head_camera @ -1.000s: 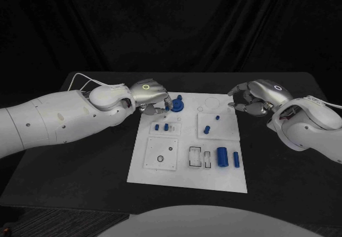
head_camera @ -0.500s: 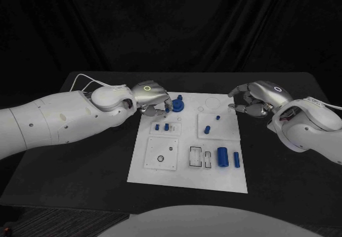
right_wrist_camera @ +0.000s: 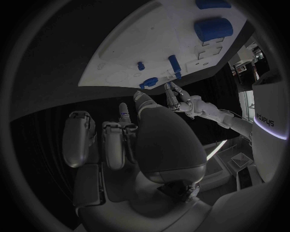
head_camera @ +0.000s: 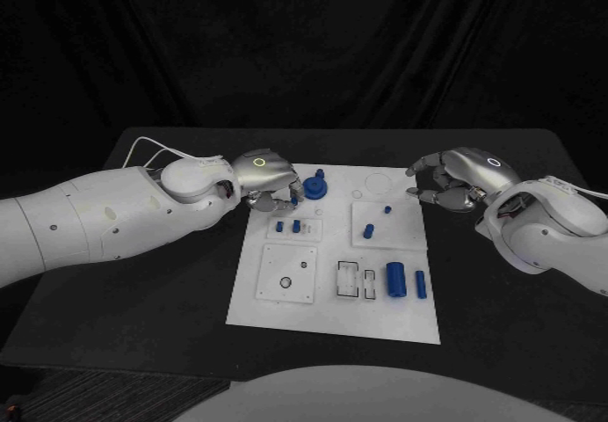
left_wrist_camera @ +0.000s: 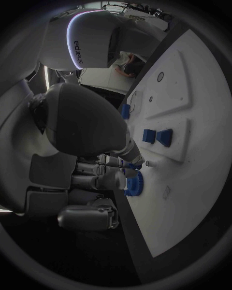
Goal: Assemble the parts on the task board
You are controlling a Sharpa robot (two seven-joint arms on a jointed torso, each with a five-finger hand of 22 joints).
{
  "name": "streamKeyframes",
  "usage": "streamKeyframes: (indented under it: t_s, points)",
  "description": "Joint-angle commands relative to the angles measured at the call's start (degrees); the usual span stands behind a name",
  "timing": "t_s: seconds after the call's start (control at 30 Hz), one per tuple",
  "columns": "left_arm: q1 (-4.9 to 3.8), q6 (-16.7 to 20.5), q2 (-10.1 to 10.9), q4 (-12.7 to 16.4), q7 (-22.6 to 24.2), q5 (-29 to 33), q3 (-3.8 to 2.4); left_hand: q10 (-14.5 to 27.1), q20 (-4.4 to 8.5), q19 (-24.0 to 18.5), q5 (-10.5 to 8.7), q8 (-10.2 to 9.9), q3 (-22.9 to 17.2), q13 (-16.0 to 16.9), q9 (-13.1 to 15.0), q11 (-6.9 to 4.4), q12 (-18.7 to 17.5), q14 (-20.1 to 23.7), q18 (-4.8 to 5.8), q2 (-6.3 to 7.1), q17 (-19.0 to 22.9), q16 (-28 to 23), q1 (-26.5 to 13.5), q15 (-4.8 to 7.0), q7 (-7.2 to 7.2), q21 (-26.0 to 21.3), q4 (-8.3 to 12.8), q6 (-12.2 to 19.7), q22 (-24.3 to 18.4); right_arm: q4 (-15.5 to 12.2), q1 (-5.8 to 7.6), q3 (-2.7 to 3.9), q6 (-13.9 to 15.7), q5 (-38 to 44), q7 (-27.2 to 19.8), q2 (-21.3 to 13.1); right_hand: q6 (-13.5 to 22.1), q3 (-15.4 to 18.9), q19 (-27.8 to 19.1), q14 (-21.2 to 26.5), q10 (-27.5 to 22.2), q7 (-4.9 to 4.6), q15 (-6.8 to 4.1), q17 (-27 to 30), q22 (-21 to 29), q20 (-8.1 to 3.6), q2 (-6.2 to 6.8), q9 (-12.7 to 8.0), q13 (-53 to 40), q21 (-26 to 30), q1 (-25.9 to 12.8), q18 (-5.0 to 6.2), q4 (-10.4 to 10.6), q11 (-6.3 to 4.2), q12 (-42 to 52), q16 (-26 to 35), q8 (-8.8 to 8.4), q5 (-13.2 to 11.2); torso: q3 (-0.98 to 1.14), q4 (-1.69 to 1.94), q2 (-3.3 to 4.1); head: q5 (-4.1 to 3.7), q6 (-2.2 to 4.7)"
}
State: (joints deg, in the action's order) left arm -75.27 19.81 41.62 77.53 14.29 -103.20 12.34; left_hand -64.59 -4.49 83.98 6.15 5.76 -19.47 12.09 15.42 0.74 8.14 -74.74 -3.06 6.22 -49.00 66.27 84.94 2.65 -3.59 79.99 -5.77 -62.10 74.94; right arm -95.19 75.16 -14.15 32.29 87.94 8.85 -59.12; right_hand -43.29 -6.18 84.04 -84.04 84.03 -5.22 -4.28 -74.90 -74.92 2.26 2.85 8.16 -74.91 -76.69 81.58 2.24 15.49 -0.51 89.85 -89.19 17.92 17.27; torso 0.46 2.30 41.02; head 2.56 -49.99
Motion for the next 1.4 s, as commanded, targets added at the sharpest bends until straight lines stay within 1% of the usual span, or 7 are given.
streamKeyframes:
  t_s: [0.03, 0.37, 0.57, 0.73, 0.97, 1.2, 1.4]
  points:
    - [0.28, -0.5, -0.1, 0.0, 0.1, 0.0, -0.04, -0.3, 0.10, 0.0, -0.36, -0.3, -0.3, -0.1, 0.1, -0.01, -0.2, 0.4, 0.57, 0.00, 0.2, -0.4, -0.5, 0.03, -0.03, -0.4, 0.0, 0.1, 11.7, 0.0, -0.16, 0.03, -0.2, 0.1, 0.9, -0.1, -0.2, -0.2, 0.3, -5.6, 6.0, -0.01, 0.49, -13.9, -11.0, 0.31, -0.29, -0.1, -15.1, 0.4, 0.5, 0.82, 0.0, 0.27, 0.1, 0.3, -0.20, -0.3, 0.02, 0.02, -0.01, -0.03, -0.01]
    - [0.73, -0.6, -0.4, -0.5, 0.2, 0.0, -0.04, -0.3, 0.10, 0.0, -0.36, -0.3, -0.3, -0.1, 0.0, -0.02, -0.2, 0.4, 0.57, 0.01, 0.2, -0.4, -0.5, 0.03, -0.02, -0.4, 0.0, 0.1, 11.7, -0.1, -0.18, 0.03, -0.2, 0.1, 1.0, -0.2, -0.2, -0.2, 0.3, -5.6, 6.0, -0.01, 0.49, -13.9, -11.0, 0.31, -0.29, -0.1, -15.1, 0.4, 0.5, 0.82, 0.0, 0.27, 0.1, 0.3, -0.20, -0.3, 0.02, -0.01, 0.01, -0.13, -0.01]
    - [0.83, -0.8, -0.6, -0.7, 0.1, 0.0, -0.04, -0.3, 0.11, 0.0, -0.35, -0.3, -0.4, -0.1, 0.0, -0.02, -0.3, 0.5, 0.56, 0.02, 0.4, -0.5, -0.5, 0.03, -0.02, -0.5, 0.0, 0.2, 11.7, -0.1, -0.19, 0.03, -0.2, 0.1, 0.9, -0.2, -0.2, -0.3, 0.3, -5.6, 6.0, -0.03, 0.50, -13.9, -11.0, 0.32, -0.30, -0.1, -15.1, 0.4, 0.6, 0.82, -0.1, 0.28, 0.1, 0.4, -0.22, -0.3, 0.02, -0.01, 0.02, -0.19, -0.01]
    - [0.91, -1.2, -0.6, -0.8, 0.1, 0.0, -0.04, -0.4, 0.11, -0.1, -0.33, -0.4, -0.4, -0.1, 0.0, -0.03, -0.3, 0.6, 0.54, 0.00, 0.5, -0.6, -0.4, 0.03, 0.00, -0.5, 0.1, 0.1, 11.7, -0.1, -0.19, 0.03, -0.2, 0.1, 0.9, -0.2, -0.2, -0.3, 0.3, -5.6, 6.0, -0.03, 0.50, -13.9, -11.0, 0.32, -0.30, -0.1, -15.1, 0.4, 0.6, 0.82, -0.1, 0.28, 0.1, 0.4, -0.22, -0.3, 0.05, -0.02, 0.00, -0.05, -0.01]
    - [1.06, -1.8, -0.6, -0.9, 0.0, 0.0, -0.04, -0.5, 0.11, -0.2, -0.32, -0.3, -0.5, -0.2, 0.0, -0.03, -0.3, 0.8, 0.49, 0.02, 0.9, -0.8, -0.5, 0.03, 0.00, -0.8, 0.1, 0.0, 11.6, 0.0, -0.21, 0.03, -0.3, 0.1, 0.9, -0.1, -0.2, -0.3, 0.3, -5.6, 6.0, -0.03, 0.50, -13.9, -11.0, 0.32, -0.30, -0.1, -15.1, 0.4, 0.6, 0.82, -0.1, 0.28, 0.1, 0.4, -0.22, -0.3, 0.05, -0.01, 0.01, -0.20, -0.01]
    - [1.14, -2.1, -0.5, -0.9, -0.1, 0.0, -0.04, -0.5, 0.11, -0.4, -0.31, -0.3, -0.5, -0.2, 0.0, -0.03, -0.3, 1.1, 0.42, 0.03, 1.4, -1.2, -0.5, 0.02, 0.01, -1.1, 0.1, 0.0, 11.5, 0.0, -0.24, 0.03, -0.4, 0.1, 0.9, -0.1, -0.3, -0.3, 0.3, -5.6, 6.0, -0.04, 0.50, -13.8, -11.0, 0.32, -0.28, -0.2, -15.1, 0.5, 0.7, 0.84, -0.1, 0.29, 0.1, 0.4, -0.23, -0.4, 0.05, -0.01, 0.01, -0.05, -0.01]
    - [1.18, -2.3, -0.5, -1.0, -0.1, 0.0, -0.04, -0.6, 0.11, -0.5, -0.28, -0.4, -0.5, -0.2, 0.0, -0.03, -0.4, 1.3, 0.39, 0.03, 1.7, -1.4, -0.5, 0.02, 0.02, -1.2, 0.2, 0.0, 11.5, 0.1, -0.25, 0.03, -0.4, 0.1, 0.9, 0.0, -0.3, -0.3, 0.3, -5.6, 6.0, -0.04, 0.50, -13.8, -11.0, 0.32, -0.28, -0.2, -15.1, 0.5, 0.7, 0.84, -0.1, 0.29, 0.1, 0.4, -0.23, -0.4, 0.05, -0.01, 0.01, -0.08, -0.01]
